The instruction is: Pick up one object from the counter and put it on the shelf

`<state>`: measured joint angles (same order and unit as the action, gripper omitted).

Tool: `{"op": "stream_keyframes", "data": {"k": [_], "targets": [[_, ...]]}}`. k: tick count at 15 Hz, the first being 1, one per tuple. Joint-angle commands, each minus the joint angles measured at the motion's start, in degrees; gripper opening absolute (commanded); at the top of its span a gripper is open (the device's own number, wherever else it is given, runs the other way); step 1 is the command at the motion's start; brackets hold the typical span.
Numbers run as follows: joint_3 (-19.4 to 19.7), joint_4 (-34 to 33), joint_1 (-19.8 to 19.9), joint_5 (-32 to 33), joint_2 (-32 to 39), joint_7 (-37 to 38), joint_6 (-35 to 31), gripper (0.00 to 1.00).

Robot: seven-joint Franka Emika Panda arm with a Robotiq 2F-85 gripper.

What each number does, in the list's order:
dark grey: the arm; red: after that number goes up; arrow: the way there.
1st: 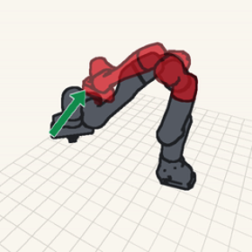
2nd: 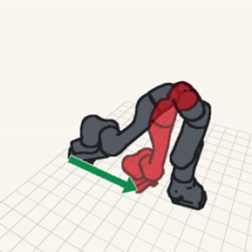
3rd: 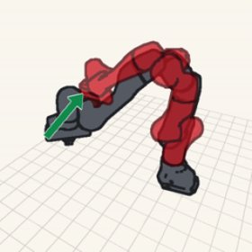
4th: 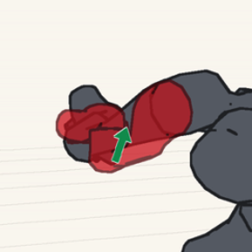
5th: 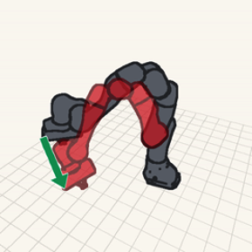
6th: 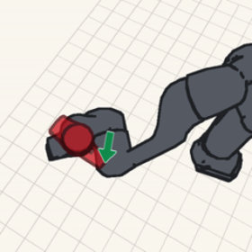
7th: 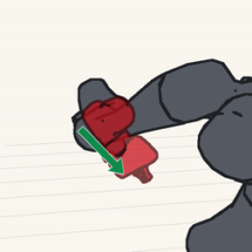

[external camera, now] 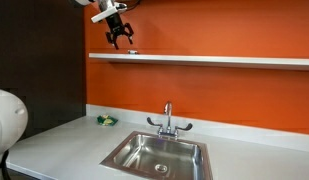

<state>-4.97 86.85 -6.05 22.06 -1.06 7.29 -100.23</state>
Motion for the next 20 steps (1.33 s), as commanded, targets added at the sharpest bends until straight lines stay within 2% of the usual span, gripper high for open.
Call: {"op": "stream_keyframes", "data": {"k": [1, 10, 17, 20], "targets": [[-0.94, 13.53, -0.36, -1.83, -8.01, 3.0, -4.92, 1.0], [-2.56, 37.43, 0.22, -6.9, -17.46, 10.99, -14.19, 1.0], [-2.14, 50.82, 1.25, -9.24, -17.57, 15.79, -23.12, 1.0], [-1.13, 55.15, 2.49, -9.06, -16.45, 13.41, -28.11, 1.0]]}}
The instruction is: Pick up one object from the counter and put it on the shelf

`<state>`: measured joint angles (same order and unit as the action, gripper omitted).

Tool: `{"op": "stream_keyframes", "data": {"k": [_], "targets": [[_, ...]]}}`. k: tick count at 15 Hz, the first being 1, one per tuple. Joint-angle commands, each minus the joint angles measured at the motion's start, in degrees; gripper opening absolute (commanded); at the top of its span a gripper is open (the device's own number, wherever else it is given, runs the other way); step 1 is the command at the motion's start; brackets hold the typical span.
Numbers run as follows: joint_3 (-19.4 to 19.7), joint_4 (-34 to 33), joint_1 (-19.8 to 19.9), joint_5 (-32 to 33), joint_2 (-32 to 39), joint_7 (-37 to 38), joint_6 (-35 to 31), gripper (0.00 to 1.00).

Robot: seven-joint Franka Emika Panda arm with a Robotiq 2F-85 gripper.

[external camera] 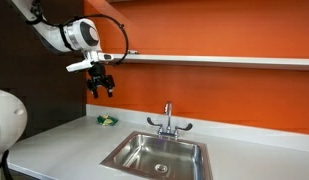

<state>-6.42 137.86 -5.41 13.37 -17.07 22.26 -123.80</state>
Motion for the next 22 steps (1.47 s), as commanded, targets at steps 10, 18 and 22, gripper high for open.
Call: {"op": "stream_keyframes", "data": {"k": [10, 18, 22], "targets": [[6.45, 13.89, 4.86, -0.51, 4.83, -18.34, -22.25, 1.0], [6.84, 14.86, 5.65, -0.35, 6.92, -17.97, -23.29, 1.0], [6.84, 14.86, 5.65, -0.35, 6.92, -17.98, -23.35, 1.0]]}}
